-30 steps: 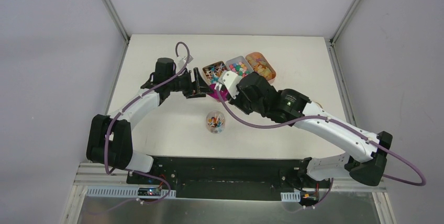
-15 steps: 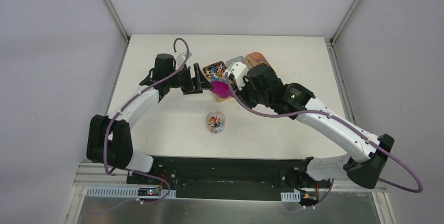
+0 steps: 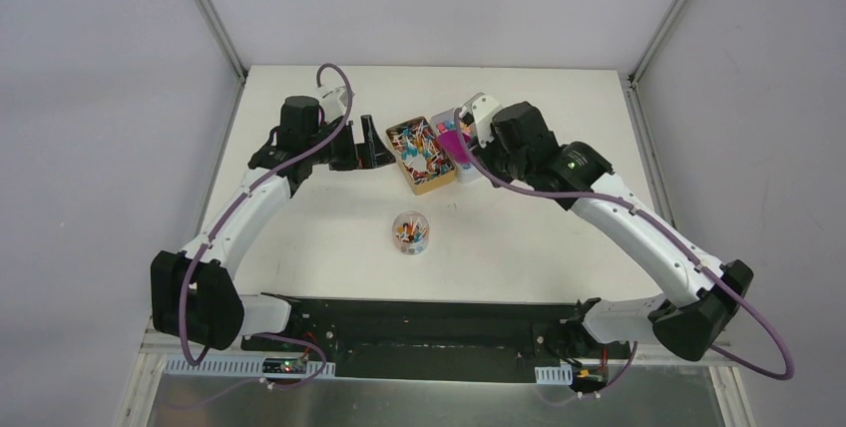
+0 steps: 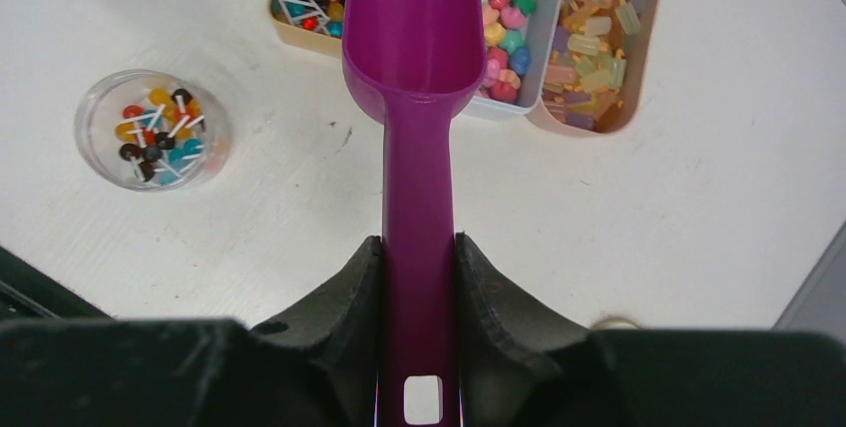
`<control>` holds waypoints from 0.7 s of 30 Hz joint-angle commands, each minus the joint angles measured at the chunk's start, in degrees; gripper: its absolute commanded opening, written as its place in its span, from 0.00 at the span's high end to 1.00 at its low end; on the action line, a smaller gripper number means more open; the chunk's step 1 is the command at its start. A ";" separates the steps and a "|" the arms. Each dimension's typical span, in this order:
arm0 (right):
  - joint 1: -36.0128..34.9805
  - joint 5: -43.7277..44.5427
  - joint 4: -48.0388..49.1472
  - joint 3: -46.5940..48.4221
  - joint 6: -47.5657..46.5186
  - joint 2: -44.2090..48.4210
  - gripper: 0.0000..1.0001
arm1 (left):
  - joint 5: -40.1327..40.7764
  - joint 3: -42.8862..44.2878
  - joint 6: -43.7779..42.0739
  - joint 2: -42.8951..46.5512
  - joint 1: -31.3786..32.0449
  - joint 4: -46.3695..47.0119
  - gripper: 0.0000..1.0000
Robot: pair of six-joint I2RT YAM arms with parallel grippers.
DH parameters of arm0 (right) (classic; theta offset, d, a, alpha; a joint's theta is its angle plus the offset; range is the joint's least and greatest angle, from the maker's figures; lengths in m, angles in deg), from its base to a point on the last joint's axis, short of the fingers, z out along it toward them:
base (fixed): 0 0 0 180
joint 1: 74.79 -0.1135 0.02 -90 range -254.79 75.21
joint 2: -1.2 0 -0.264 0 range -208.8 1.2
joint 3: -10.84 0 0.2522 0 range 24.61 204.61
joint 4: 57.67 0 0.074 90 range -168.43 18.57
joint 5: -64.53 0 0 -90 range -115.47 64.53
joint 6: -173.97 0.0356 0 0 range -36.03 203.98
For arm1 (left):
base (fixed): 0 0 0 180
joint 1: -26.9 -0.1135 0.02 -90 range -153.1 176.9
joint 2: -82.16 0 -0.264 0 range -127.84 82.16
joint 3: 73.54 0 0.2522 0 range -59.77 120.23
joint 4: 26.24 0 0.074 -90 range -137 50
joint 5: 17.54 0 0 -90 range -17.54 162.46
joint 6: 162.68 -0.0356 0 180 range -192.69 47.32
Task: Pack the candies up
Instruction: Scoop the fake candies from the storage box.
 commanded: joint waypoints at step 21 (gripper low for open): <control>7.76 8.26 -19.16 26.76 -0.47 -27.22 1.00 | 10.24 -0.29 -7.43 4.56 0.39 -4.56 0.01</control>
